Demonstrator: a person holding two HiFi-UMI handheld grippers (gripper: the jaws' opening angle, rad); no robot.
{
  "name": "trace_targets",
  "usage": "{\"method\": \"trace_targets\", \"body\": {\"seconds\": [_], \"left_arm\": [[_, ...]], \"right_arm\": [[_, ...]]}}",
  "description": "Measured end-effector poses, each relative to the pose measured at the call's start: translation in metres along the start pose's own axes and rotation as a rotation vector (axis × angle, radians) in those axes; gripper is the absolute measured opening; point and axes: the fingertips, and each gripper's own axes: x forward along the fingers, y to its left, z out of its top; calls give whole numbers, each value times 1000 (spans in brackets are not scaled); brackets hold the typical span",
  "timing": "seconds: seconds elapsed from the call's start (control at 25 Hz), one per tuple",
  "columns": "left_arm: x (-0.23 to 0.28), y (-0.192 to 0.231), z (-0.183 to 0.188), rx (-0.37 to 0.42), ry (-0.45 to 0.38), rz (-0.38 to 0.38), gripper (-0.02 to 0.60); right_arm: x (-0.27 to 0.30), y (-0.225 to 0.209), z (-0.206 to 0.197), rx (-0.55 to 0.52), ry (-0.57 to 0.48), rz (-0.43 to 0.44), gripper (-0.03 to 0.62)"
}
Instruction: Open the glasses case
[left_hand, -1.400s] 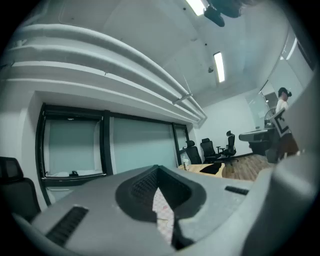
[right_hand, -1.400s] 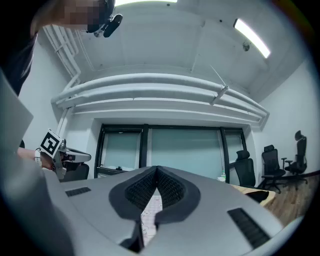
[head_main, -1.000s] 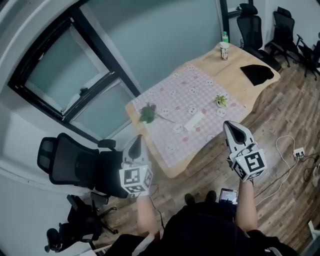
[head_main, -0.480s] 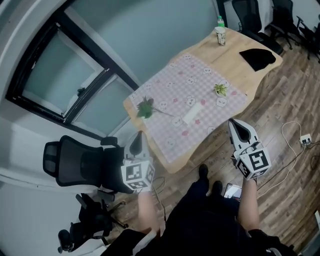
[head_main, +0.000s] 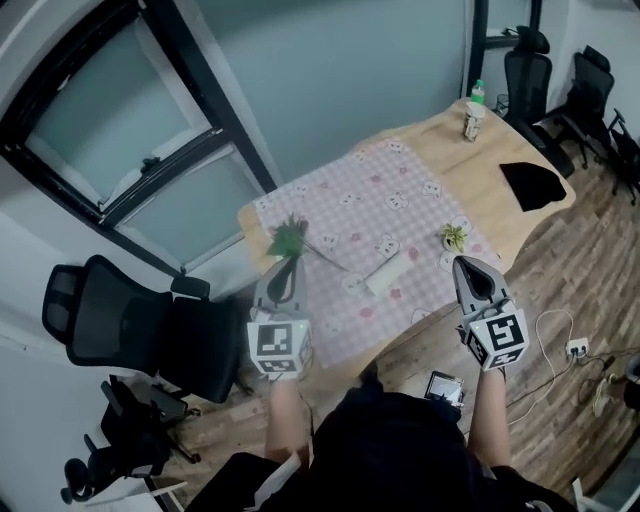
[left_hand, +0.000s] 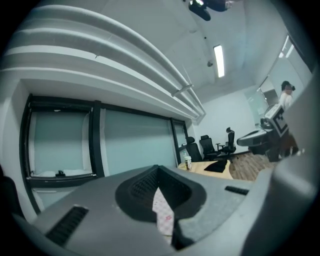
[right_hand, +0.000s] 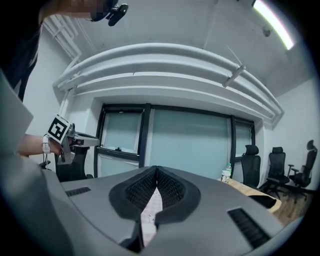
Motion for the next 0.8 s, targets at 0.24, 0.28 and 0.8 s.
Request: {"method": "trace_targets", "body": {"seconds": [0.24,0.28,0.8], "left_arm": [[40,2,-18,-114,-20,-49,-2],[45,-1,-22,-127,-11,-55,-2],[81,27,-20,-94,37,36,-2]], "right_arm": [[80,11,1,36,35,55,16],[87,10,-1,52,40,63,17],[141,-23,-19,146,-21,141,142]]}}
